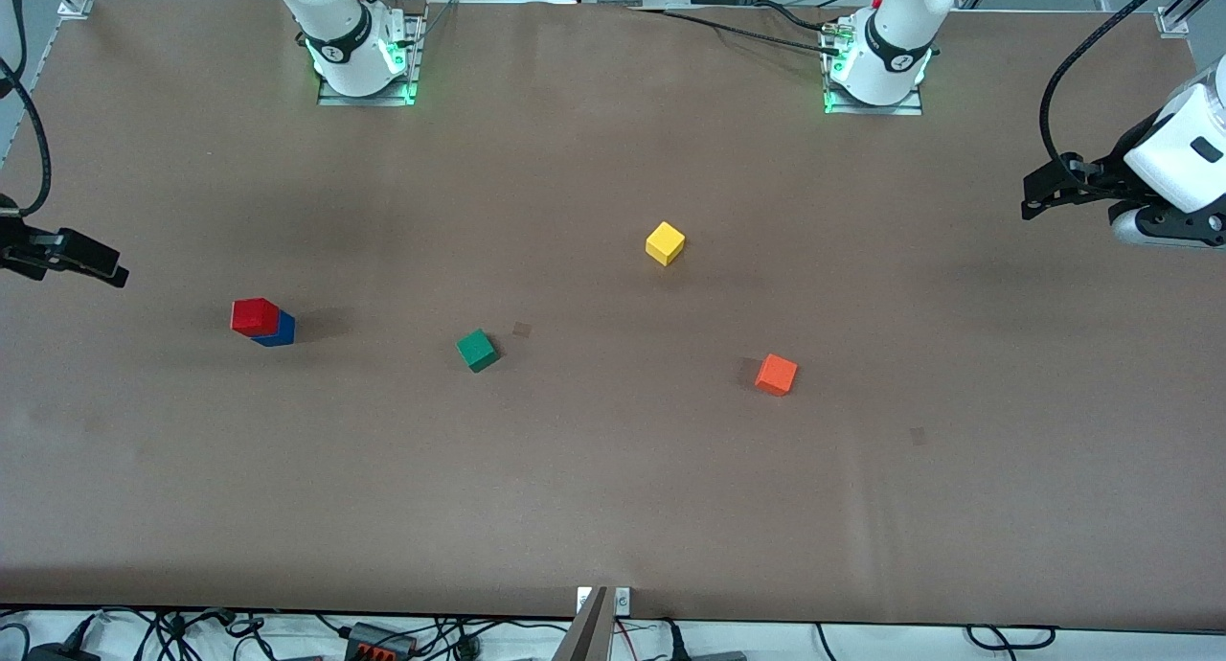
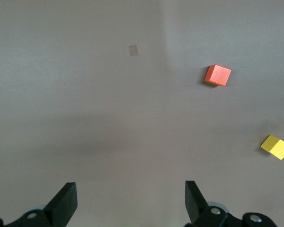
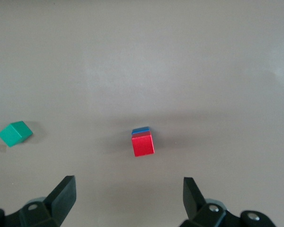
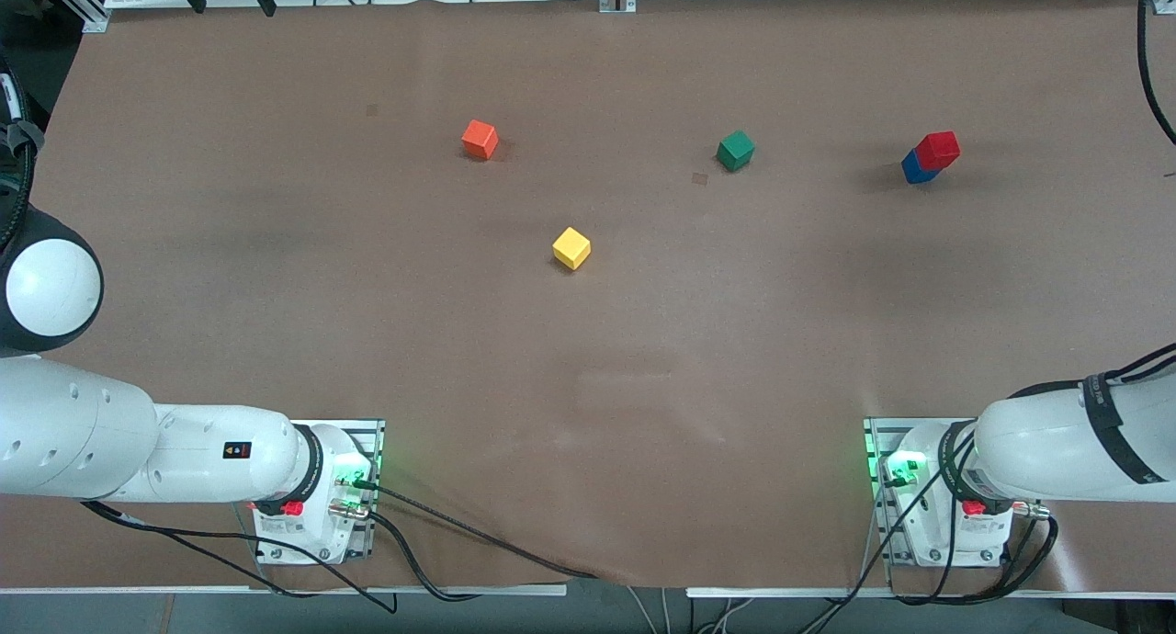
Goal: Pass red block to right arm, stack on blue
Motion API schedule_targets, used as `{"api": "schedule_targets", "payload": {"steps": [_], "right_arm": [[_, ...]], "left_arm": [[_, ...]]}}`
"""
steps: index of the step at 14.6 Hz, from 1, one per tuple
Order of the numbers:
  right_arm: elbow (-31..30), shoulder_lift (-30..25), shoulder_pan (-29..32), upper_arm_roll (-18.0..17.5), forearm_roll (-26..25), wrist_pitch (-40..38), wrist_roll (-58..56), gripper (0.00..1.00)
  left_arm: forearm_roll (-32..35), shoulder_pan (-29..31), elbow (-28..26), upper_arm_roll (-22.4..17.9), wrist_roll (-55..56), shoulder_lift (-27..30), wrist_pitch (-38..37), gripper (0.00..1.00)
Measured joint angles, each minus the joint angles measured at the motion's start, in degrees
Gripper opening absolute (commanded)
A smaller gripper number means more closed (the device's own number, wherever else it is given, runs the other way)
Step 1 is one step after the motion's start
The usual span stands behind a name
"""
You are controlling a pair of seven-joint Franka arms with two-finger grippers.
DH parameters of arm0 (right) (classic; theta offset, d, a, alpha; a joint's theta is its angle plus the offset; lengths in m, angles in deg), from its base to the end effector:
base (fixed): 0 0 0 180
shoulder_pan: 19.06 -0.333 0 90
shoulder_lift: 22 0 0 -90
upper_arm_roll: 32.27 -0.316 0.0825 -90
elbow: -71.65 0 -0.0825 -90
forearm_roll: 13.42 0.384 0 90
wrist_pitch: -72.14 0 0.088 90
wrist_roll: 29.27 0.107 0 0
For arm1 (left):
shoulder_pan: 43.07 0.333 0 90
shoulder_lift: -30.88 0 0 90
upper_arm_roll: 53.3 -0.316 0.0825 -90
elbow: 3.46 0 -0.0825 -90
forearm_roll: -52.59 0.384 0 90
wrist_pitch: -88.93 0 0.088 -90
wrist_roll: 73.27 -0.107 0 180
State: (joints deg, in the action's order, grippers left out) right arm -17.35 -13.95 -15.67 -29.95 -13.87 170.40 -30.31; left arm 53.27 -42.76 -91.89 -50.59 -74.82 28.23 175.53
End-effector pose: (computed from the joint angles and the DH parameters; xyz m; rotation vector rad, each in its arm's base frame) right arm 0.6044 -0.0596 0.5640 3.1243 -0.1250 0.0319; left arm 0.5615 -0.0216 0.6066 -3.1271 0.1075 0.1222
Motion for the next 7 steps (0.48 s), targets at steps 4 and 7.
{"api": "schedule_targets", "payload": {"steps": [4,7], "right_arm": [[-6.5,-5.5,0.0,0.0,0.0,0.0,0.3,1.0],[-10.8,-9.1,0.0,-0.1,0.0,-0.1,0.3,1.0]], "left_arm": [[0.0,0.1,0.0,-0.1,0.0,0.0,0.0,1.0],[0.0,0.1,0.0,-0.1,0.0,0.0,0.0,1.0]]}}
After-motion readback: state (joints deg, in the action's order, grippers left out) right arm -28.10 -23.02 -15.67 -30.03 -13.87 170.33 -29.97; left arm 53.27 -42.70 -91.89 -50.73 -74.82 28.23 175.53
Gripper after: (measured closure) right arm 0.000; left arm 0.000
